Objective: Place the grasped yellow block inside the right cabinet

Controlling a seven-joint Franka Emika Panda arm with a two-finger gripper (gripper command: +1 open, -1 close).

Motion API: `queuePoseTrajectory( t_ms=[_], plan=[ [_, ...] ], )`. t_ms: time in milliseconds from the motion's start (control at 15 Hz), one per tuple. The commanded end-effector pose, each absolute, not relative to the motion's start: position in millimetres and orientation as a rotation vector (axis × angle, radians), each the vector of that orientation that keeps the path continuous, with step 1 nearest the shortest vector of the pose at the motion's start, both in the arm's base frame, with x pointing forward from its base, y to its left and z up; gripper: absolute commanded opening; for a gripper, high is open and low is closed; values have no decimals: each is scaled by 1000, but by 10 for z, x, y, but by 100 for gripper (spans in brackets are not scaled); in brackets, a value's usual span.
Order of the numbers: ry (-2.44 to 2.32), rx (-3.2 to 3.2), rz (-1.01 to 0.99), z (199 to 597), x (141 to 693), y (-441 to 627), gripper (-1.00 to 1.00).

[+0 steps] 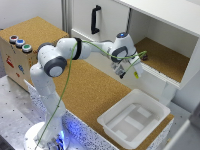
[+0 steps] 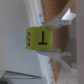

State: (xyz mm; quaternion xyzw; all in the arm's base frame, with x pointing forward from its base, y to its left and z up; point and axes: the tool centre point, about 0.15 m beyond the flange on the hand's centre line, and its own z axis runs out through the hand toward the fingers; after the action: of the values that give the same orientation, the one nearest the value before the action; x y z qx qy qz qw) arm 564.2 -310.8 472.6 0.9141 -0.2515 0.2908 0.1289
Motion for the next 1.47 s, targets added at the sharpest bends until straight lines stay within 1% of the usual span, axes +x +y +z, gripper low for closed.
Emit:
queuePoseTrajectory(
  t_ms=[0, 200, 333, 467, 600, 667, 933, 1200, 1400],
  plan=[
    [-627, 2789, 879, 5028, 6376, -3399, -100],
    [-497, 2764, 943, 5048, 6657, -3418, -100],
    [-408, 2759, 963, 5011, 6806, -3468, -100],
    [-264, 2776, 1025, 4965, 6917, -3457, -100],
    [-243, 2785, 1019, 4899, 7021, -3472, -100],
    [-233, 2792, 1007, 4881, 7066, -3465, 100],
    [-237, 2751, 1100, 5035, 6872, -3357, 100],
    [-193, 2728, 1187, 5278, 6581, -3148, 100],
    [-206, 2724, 1177, 5273, 6436, -3104, 100]
  ],
)
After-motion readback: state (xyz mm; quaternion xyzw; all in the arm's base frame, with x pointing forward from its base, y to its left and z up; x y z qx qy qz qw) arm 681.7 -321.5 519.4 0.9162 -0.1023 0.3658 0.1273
